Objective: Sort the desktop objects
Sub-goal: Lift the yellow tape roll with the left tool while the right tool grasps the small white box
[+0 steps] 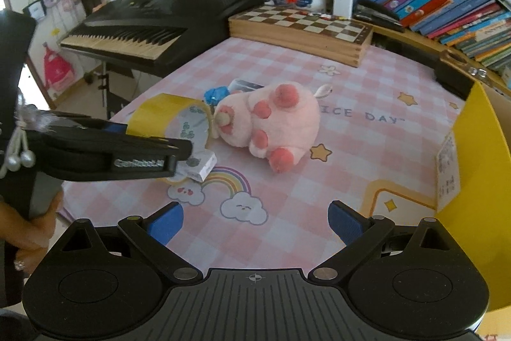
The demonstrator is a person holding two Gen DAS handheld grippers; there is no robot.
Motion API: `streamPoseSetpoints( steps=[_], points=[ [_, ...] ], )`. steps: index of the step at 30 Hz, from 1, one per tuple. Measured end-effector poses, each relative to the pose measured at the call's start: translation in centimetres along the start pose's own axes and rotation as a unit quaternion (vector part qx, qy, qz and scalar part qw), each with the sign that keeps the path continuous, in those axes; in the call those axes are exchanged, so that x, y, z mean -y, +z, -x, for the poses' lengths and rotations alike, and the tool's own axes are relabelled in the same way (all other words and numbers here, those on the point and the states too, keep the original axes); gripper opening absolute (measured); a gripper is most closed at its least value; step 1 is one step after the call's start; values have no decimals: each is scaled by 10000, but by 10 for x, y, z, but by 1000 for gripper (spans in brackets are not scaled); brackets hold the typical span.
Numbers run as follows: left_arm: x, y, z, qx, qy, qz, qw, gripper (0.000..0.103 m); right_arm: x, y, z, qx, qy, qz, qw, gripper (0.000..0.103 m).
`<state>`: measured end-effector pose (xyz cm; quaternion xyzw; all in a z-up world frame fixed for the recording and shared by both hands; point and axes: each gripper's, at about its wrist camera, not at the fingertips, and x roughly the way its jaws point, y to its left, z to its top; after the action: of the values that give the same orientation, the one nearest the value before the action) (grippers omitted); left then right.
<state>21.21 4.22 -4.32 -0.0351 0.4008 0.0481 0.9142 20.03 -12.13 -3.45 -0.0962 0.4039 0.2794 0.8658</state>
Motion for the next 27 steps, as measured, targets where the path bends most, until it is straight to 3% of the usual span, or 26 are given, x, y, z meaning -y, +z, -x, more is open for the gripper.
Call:
streamPoseSetpoints(
  steps=[6, 10, 15, 19, 23, 27],
  points=[
    [6, 3, 11, 129, -22, -257, 9996, 38, 1, 0, -5, -64, 199, 52, 9998, 99],
    [29, 3, 33, 525, 33, -1145, 9920, 38, 5, -1, -7, -119, 245, -32, 9996, 99],
    [48, 4, 44, 785, -55, -1607, 9839, 38, 7, -3, -7, -148, 263, -84, 9995, 99],
    [25, 14, 36, 562, 177, -873, 9944, 38, 7, -5, -5, -126, 272, -49, 9995, 99],
    [24, 18, 52, 859, 174, -922, 9919, 38, 8, -5, -6, -123, 293, -89, 9995, 99],
    [-1, 22, 52, 761, 281, -220, 9965, 38, 5, -4, -7, -117, 385, -34, 9992, 99]
  ],
)
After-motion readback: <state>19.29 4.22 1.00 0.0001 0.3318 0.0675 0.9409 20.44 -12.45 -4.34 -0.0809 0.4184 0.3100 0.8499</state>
